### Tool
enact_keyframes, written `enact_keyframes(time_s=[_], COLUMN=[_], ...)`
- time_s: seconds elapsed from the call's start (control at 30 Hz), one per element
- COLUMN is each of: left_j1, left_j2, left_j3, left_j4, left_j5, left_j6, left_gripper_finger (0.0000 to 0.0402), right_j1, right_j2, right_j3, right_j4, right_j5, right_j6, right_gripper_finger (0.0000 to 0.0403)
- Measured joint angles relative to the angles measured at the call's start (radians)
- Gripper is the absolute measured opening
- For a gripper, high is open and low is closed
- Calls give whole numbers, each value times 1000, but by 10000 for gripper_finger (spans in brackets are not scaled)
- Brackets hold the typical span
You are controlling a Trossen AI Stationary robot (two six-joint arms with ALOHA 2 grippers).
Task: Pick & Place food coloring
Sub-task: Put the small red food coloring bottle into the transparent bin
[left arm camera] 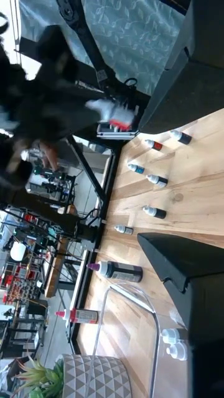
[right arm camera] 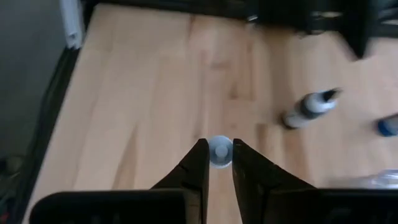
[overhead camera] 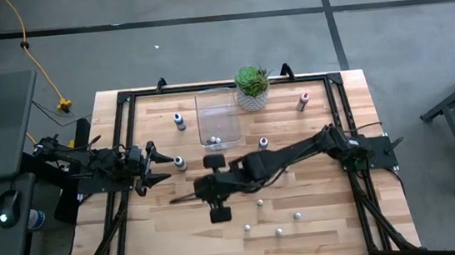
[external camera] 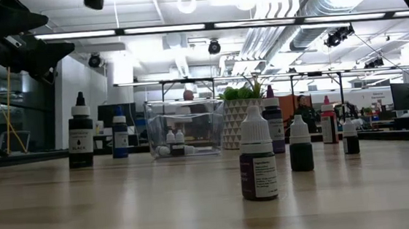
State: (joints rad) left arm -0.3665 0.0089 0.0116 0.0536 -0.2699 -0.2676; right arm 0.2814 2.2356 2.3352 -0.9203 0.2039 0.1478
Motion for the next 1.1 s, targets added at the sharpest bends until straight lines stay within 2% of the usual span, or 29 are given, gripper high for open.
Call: enact_keyframes(time_s=[0.6,1.0,1.1], left_j1=[0,0,0], left_j2=[0,0,0], left_j3=[0,0,0], left_j4=[0,0,0], left_j5=[0,0,0], left_j6=[0,0,0], left_gripper_finger=[271,271,271], right_j1=[-249,-457,-477], right_j2=[-14,-9,-10], right_j3=[5,3,-57], right_j4=[-45,-238,-212], right_j5=[-16,-21,-24], right_j6=[-42,-70,-93], right_gripper_finger=[54,55,57])
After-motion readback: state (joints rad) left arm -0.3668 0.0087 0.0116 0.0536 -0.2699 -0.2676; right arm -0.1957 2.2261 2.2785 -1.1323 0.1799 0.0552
